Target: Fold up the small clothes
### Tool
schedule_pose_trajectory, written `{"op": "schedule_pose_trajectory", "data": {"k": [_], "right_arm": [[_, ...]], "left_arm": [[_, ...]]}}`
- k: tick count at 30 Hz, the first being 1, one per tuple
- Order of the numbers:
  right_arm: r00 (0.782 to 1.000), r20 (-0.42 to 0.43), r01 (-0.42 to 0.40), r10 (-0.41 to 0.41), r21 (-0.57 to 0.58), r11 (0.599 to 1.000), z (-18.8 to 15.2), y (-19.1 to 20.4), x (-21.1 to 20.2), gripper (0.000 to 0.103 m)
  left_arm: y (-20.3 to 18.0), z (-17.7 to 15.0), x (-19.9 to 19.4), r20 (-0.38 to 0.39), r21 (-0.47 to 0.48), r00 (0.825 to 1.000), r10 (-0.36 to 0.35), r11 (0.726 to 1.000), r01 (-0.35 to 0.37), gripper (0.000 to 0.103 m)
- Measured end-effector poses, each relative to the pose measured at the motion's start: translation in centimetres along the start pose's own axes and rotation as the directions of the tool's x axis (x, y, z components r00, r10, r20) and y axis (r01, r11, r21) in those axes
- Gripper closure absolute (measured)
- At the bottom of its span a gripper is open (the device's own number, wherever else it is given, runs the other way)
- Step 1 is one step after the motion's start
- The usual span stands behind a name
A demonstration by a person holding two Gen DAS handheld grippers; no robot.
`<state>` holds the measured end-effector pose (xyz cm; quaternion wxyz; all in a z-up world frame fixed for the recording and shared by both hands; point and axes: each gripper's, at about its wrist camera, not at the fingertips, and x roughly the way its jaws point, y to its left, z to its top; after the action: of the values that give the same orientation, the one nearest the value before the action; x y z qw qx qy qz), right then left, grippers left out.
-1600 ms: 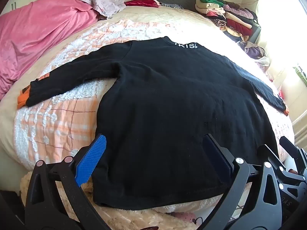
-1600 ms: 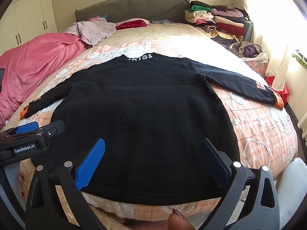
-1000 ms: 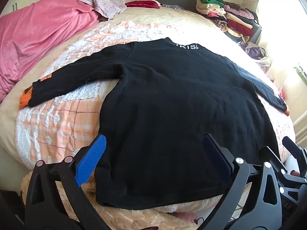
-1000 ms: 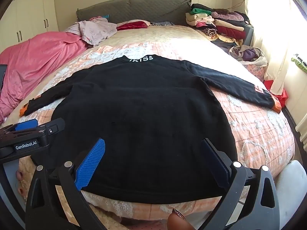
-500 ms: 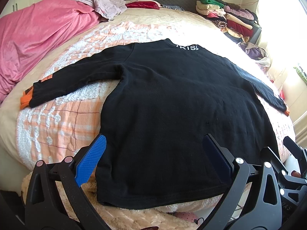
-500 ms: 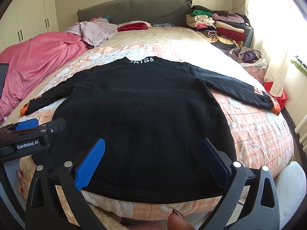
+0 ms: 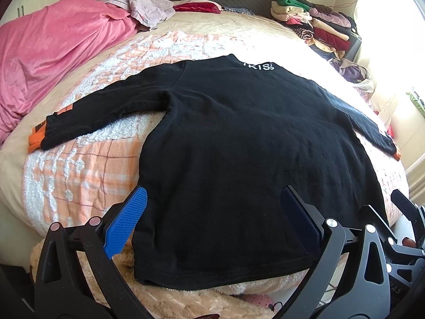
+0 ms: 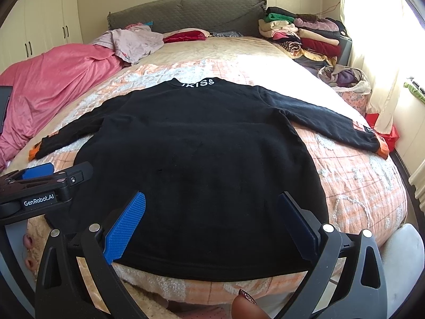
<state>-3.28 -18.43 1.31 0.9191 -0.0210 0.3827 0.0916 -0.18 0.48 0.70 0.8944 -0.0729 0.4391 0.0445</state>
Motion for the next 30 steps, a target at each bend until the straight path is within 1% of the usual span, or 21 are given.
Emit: {"op": "schedule_pose_trajectory", "data": {"k": [19,30], "right_arm": [[1.0,-0.002,-0.012,0.012,-0.003,1.0,0.5,0.2,0.3,0.004],[1.0,0.005,-0.02,0.02,0.022,1.0,1.7,-0.2,1.1,0.004]], "left_arm": [[-0.4,0.2,0.0,0.006,0.011,1.0,0.007,1.0,-0.007,0.008],[-0.9,1.7,0.7,0.013,0.029,1.0,0.022,0.999,-0.022,0.008]]}}
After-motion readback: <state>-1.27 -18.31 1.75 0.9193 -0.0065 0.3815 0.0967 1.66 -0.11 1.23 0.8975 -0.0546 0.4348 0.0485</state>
